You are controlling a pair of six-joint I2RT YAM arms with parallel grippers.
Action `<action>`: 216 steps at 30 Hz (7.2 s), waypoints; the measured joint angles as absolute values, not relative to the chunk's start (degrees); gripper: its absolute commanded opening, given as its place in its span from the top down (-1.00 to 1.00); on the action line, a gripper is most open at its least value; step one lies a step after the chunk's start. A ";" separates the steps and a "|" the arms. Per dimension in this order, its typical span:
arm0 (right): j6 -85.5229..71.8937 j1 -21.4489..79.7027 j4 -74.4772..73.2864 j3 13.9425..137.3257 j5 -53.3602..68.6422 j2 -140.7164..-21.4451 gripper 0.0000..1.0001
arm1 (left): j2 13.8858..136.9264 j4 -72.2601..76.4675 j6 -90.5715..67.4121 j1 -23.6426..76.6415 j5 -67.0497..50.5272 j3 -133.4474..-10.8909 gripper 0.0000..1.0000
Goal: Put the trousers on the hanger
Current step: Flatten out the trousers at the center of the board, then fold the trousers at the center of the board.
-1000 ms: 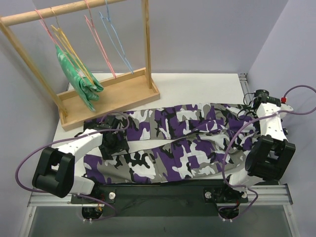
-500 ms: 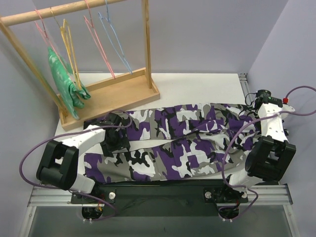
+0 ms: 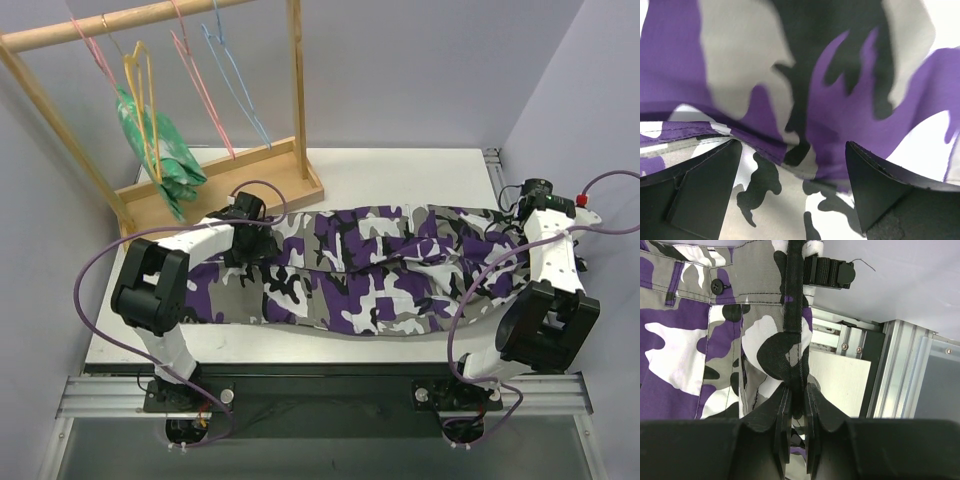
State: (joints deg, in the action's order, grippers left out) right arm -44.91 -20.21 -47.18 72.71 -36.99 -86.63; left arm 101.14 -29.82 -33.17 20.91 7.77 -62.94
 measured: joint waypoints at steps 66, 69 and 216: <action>-48.16 -26.79 -46.06 70.70 -30.50 -86.04 1.00 | 66.72 -52.12 -68.23 4.67 18.92 -31.48 0.75; -48.14 -27.09 -46.06 70.70 -30.35 -85.06 1.00 | 66.50 -51.22 -68.12 4.67 18.79 -31.40 1.00; -18.20 -0.64 -45.15 85.65 1.63 -95.96 -0.37 | 86.94 -22.20 -15.55 -20.10 -7.03 -49.21 -0.68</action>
State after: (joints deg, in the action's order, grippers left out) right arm -18.20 -0.64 -45.15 85.65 1.63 -95.96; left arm 86.94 -22.20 -15.55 -20.10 -7.03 -49.21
